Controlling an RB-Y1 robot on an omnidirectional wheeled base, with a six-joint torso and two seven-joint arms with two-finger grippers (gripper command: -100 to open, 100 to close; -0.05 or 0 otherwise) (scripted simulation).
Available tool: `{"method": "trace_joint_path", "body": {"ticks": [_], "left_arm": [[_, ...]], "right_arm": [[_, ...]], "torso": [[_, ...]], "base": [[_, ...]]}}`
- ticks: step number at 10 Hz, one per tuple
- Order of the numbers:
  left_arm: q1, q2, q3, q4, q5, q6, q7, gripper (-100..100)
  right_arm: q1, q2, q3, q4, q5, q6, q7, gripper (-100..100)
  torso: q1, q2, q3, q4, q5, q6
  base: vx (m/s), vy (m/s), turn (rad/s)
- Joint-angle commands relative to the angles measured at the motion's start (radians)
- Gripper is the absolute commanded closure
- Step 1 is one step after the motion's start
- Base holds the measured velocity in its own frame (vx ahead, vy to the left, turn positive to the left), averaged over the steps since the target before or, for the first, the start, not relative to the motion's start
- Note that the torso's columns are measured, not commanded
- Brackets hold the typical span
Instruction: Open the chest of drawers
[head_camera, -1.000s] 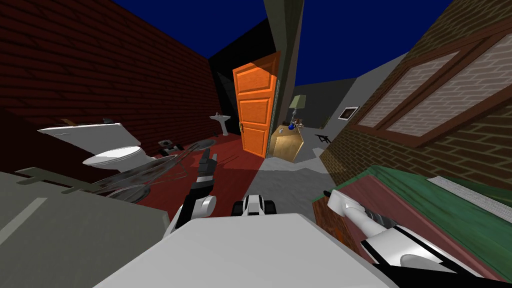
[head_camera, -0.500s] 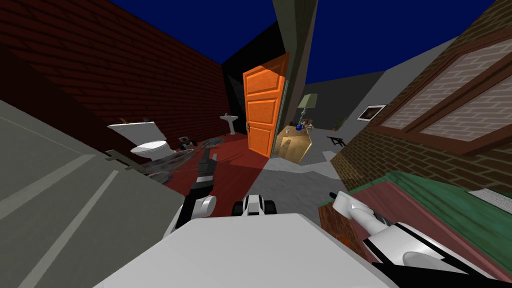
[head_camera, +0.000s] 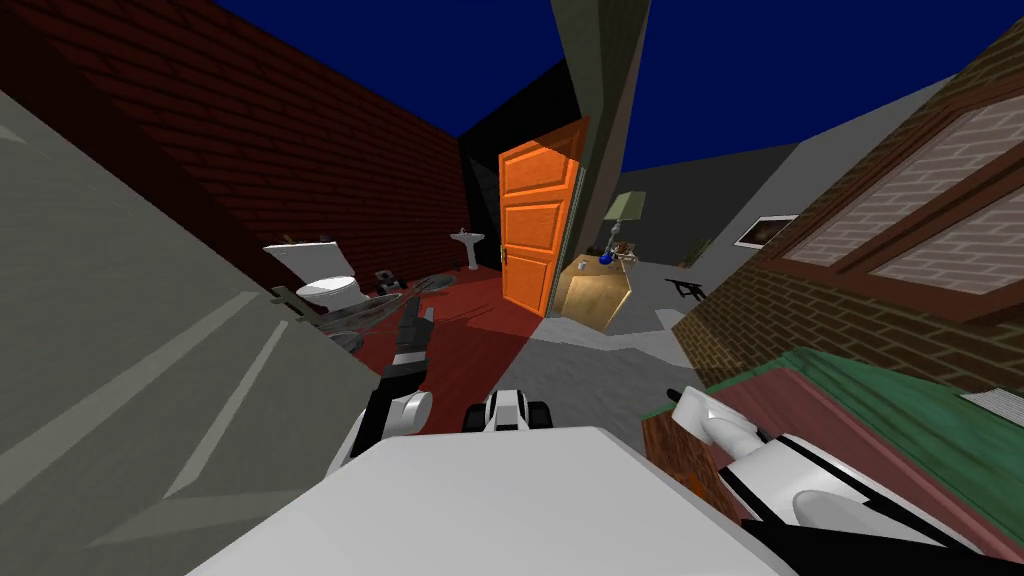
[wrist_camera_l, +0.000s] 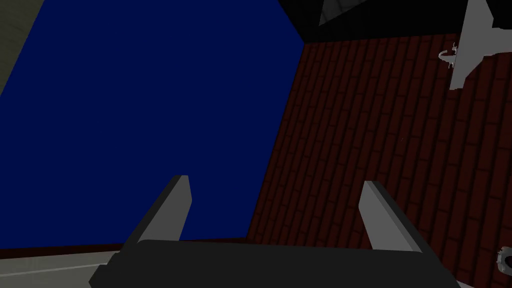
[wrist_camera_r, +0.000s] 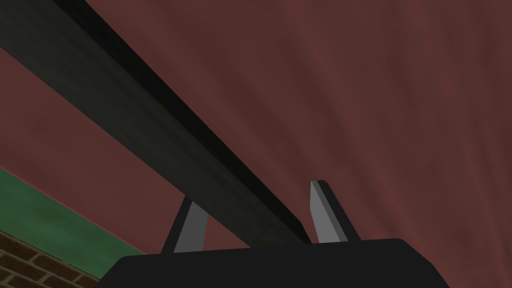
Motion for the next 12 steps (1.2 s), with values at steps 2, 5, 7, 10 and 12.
{"method": "trace_joint_path", "body": {"ticks": [2, 5, 7, 10, 12], "left_arm": [[0.000, 0.000, 0.000, 0.000, 0.000, 0.000, 0.000, 0], [0.000, 0.000, 0.000, 0.000, 0.000, 0.000, 0.000, 0], [-0.001, 0.000, 0.000, 0.000, 0.000, 0.000, 0.000, 0], [0.000, 0.000, 0.000, 0.000, 0.000, 0.000, 0.000, 0], [0.000, 0.000, 0.000, 0.000, 0.000, 0.000, 0.000, 0]], "right_arm": [[0.039, 0.000, -0.026, -0.099, 0.042, 0.001, 0.028, 100], [0.059, 0.036, -0.062, -0.169, 0.130, -0.041, 0.064, 100], [0.059, 0.036, -0.062, -0.157, 0.130, -0.041, 0.064, 100], [0.079, 0.071, -0.098, -0.192, 0.208, -0.083, 0.100, 100], [0.079, 0.071, -0.098, -0.261, 0.218, -0.083, 0.100, 100]], "torso": [[-0.007, 0.012, 0.007, 0.004, 0.000, -0.002], [-0.019, 0.009, 0.008, 0.003, -0.007, 0.000], [-0.021, 0.016, 0.012, 0.005, -0.009, -0.005], [-0.030, 0.001, 0.005, 0.000, -0.012, 0.000], [-0.031, 0.011, 0.009, 0.002, -0.014, 0.001]], "base": [[0.100, -0.002, -0.173], [0.157, -0.020, -0.335], [0.000, -0.006, -0.020], [0.119, -0.027, -0.240], [0.070, 0.020, -0.217]]}}
